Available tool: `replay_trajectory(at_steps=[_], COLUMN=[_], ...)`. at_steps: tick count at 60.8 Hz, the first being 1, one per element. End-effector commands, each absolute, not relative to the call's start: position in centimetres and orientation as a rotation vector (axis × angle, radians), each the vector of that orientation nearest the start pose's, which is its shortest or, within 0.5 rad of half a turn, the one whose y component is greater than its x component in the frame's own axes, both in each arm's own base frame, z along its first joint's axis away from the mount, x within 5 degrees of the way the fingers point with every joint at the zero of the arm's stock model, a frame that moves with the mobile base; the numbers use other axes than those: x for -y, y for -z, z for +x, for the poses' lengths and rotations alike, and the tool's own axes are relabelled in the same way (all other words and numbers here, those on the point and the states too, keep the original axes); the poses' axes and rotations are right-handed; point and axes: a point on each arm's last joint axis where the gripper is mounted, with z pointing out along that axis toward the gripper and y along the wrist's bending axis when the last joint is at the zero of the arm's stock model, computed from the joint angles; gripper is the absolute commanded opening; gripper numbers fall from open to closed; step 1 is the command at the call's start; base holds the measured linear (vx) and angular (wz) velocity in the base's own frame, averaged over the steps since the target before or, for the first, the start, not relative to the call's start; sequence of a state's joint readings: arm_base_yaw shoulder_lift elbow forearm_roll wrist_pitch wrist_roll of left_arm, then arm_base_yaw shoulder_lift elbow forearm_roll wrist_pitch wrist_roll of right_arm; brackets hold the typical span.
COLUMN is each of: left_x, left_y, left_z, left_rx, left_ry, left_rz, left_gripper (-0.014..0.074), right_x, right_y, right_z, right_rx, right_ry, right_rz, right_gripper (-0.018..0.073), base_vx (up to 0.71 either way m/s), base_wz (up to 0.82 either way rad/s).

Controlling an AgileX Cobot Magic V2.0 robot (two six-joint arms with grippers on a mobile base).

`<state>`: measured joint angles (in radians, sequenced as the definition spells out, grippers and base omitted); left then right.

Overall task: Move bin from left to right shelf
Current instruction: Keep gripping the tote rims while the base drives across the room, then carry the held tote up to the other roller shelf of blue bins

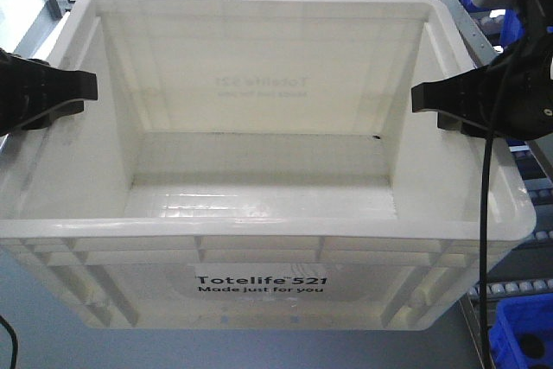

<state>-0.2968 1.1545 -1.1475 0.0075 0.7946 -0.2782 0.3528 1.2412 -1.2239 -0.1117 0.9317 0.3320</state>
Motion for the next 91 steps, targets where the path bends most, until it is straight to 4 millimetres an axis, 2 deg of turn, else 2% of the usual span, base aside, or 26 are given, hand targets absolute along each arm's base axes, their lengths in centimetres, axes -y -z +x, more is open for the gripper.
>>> replay_trajectory(at_steps=[1, 91], left_x=[6.47, 6.47], left_y=[-40.95, -40.95], left_z=[22.33, 22.33], left_rx=[-2.111, -2.111], left_ry=[0.275, 0.275], left_rz=[0.065, 0.065], left_gripper=[-0.0006, -0.0006], right_x=[-6.97, -6.97], right_y=[-40.23, -40.23], right_z=[24.10, 24.10], right_rx=[-2.234, -2.234], right_ry=[-0.116, -0.116], right_rz=[-0.084, -0.084], right_gripper=[-0.0009, -0.0009], base_vx=[0.36, 0.34], base_wz=[0.02, 0.00])
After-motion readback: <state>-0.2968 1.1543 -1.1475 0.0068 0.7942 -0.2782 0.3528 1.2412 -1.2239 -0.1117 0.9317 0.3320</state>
